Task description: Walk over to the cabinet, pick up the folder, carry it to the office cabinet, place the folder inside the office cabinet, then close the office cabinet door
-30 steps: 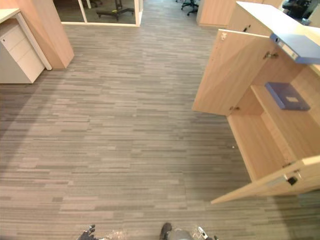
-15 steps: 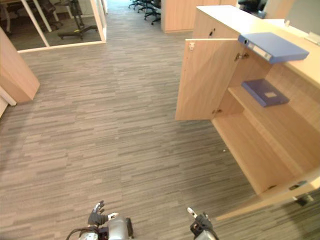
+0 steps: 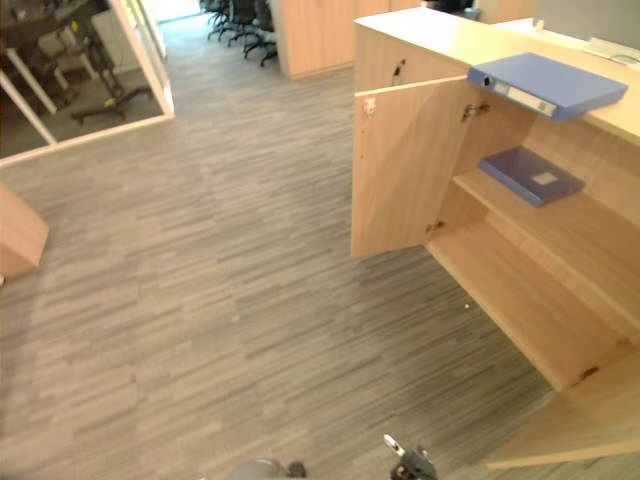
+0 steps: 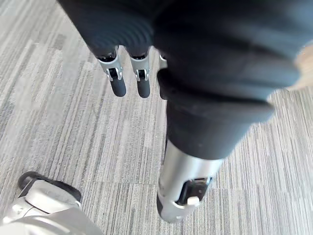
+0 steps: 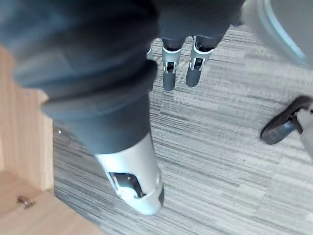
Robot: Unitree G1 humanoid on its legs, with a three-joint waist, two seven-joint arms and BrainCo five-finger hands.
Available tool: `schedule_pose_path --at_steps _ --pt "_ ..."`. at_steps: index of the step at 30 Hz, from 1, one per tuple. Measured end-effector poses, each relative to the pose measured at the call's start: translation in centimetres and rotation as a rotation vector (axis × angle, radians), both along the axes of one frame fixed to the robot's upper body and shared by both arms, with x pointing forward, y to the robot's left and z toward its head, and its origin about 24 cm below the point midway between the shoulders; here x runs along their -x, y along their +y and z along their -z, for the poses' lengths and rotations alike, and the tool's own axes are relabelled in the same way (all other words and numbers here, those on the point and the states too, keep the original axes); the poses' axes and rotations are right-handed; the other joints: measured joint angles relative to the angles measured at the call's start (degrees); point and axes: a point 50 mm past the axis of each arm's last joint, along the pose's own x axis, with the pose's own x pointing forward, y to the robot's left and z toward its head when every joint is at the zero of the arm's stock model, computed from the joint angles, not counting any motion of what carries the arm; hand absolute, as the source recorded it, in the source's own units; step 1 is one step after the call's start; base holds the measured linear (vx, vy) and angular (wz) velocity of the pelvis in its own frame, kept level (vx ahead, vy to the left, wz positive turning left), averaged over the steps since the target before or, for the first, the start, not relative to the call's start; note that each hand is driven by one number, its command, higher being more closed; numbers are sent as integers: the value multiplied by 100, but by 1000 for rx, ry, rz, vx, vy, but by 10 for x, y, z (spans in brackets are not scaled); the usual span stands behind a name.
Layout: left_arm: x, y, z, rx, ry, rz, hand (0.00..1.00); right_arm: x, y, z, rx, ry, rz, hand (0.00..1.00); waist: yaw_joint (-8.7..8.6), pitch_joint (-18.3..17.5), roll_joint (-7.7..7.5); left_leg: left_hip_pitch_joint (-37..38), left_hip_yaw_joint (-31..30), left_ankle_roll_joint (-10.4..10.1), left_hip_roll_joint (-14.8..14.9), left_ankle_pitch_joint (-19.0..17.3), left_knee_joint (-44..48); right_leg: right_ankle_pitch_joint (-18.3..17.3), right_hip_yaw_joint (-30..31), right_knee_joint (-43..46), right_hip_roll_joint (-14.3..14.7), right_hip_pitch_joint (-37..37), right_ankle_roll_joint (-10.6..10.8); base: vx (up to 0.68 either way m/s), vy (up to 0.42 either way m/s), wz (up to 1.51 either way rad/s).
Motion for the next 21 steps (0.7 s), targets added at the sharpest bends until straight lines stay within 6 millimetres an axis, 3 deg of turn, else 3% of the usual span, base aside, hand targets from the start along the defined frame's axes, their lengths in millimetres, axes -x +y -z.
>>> schedule_pose_path --at_steps 2,4,6,10,11,12,13,14,16,18,19,20,21 --pt "2 0 1 0 16 29 0 2 -3 0 0 -1 31 0 -169 54 -24 455 70 156 -166 -98 -186 320 -204 1130 -288 -358 -515 194 206 -28" --pt "0 0 1 -5 25 72 0 0 -6 -1 7 -16 41 0 -294 102 34 937 101 168 -157 -103 -550 -94 -659 1598 -237 -575 -430 190 148 -20" --pt "-9 1 0 -18 18 130 0 4 -4 -1 9 -17 42 0 -382 138 28 1373 167 158 32 -106 -911 -661 -1594 1302 138 -751 -209 150 26 -28" --pt "-34 0 -2 -25 -35 164 0 6 -4 -1 13 -21 25 0 -434 296 41 1687 477 -12 336 -272 -1211 -855 -2883 -399 928 -1019 -93 183 -61 -46" --pt "-48 -3 -4 -27 -68 178 0 12 0 0 4 -8 26 0 -443 333 -9 1793 605 -140 365 -287 -1309 -791 -3220 -1008 1123 -1088 -168 246 -104 -38" --pt "-63 -6 -7 -28 -107 197 0 18 2 2 -4 6 30 0 -490 384 -54 1906 627 -257 377 -335 -1376 -489 -3365 -1377 1230 -1102 -533 362 -140 -21" --pt "-69 -10 -8 -23 -120 212 0 20 0 2 -3 8 48 0 -570 370 -43 1979 593 -283 430 -347 -1417 -467 -3458 -1449 1297 -1020 -765 362 -124 1" --pt "-81 -16 -10 -21 -151 243 0 20 -1 2 2 10 45 0 -629 343 20 2061 537 -334 544 -311 -1486 -493 -3527 -1570 1445 -889 -828 335 -97 7" --pt "-100 -28 -16 -5 -212 287 0 20 1 2 0 13 31 0 -637 346 5 2136 365 -407 648 -225 -1445 -584 -3615 -1651 1549 -724 -950 398 -180 3" --pt "-106 -37 -17 11 -233 312 0 19 3 2 -2 15 14 0 -643 324 -19 2155 226 -412 787 -181 -1136 -594 -3637 -2071 1747 -362 -950 524 -268 8" --pt "-104 -37 -16 14 -229 318 0 20 6 3 -9 15 16 0 -649 286 -81 1937 223 -445 878 -208 -509 -595 -3626 -2456 1855 -84 -920 468 -254 12" --pt "-102 -37 -16 15 -224 317 0 20 8 3 -14 16 14 0 -696 243 -138 1597 256 -475 966 -230 323 -557 -3609 -2707 1903 88 -860 403 -234 7" --pt "-99 -36 -15 19 -219 310 0 18 9 2 -10 3 3 0 -696 219 -135 997 325 -421 1229 -113 1792 -516 -3556 -3008 2006 301 -812 401 -158 -22"
